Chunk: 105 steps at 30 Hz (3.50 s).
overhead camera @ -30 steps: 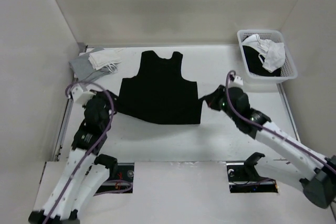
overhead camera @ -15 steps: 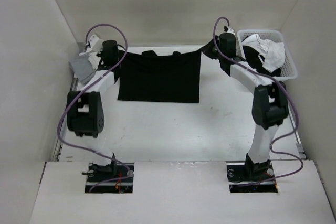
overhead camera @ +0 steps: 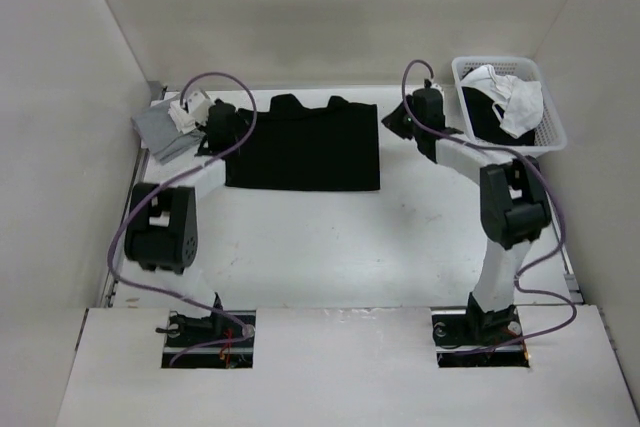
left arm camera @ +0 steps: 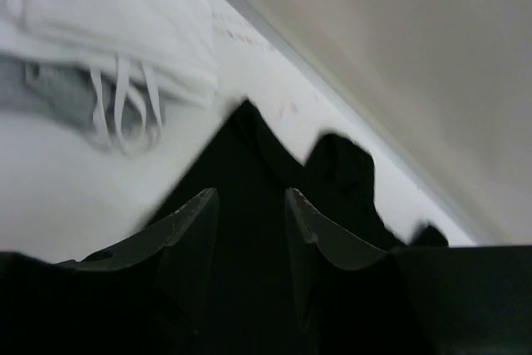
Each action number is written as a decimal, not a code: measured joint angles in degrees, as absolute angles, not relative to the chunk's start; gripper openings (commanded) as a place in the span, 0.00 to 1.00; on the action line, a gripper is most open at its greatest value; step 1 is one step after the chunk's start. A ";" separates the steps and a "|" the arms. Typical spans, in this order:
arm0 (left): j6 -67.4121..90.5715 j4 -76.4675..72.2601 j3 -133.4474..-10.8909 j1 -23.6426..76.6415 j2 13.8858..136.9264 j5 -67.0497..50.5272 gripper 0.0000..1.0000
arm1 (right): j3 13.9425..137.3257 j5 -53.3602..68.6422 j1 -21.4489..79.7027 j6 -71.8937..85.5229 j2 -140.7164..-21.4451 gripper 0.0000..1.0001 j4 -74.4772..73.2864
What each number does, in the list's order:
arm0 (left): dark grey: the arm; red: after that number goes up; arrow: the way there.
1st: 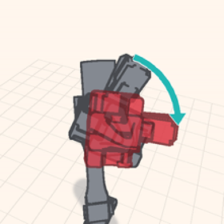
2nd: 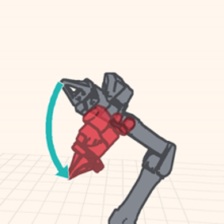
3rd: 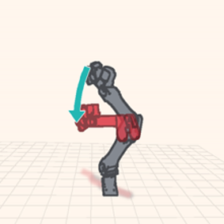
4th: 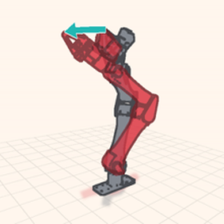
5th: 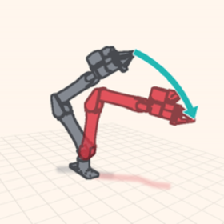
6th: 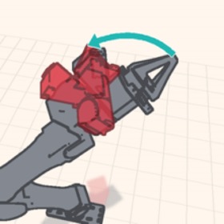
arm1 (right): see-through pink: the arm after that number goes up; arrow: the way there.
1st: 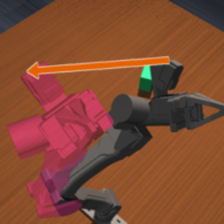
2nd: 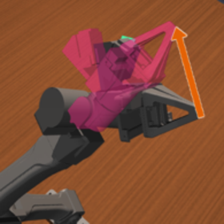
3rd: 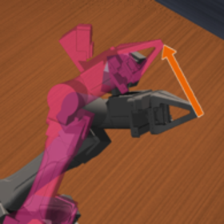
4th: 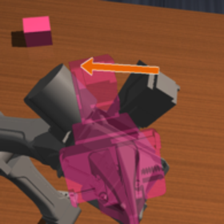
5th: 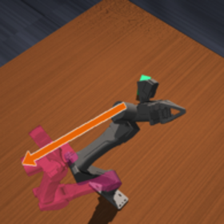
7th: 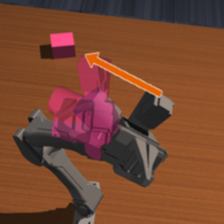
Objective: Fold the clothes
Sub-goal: Fold the tank top
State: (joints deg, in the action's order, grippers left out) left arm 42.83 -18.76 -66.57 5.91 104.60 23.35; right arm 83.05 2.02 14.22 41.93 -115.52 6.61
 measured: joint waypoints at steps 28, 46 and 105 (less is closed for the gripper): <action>55.55 -27.57 -26.79 -2.85 87.79 8.88 0.38 | 40.95 -0.86 23.05 43.66 -91.55 0.45 18.65; 59.00 -31.73 -28.49 -2.79 93.41 7.46 0.02 | 40.60 -1.45 22.92 46.98 -94.52 0.43 17.41; 51.46 5.80 -36.01 5.78 57.93 9.50 0.00 | 48.71 -7.35 18.55 38.85 -70.67 0.04 -6.00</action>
State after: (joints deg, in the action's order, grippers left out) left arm 51.46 5.80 -36.01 5.78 57.93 9.50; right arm 48.71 -7.35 18.55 38.85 -70.67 -6.00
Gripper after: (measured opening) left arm 0.018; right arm 0.038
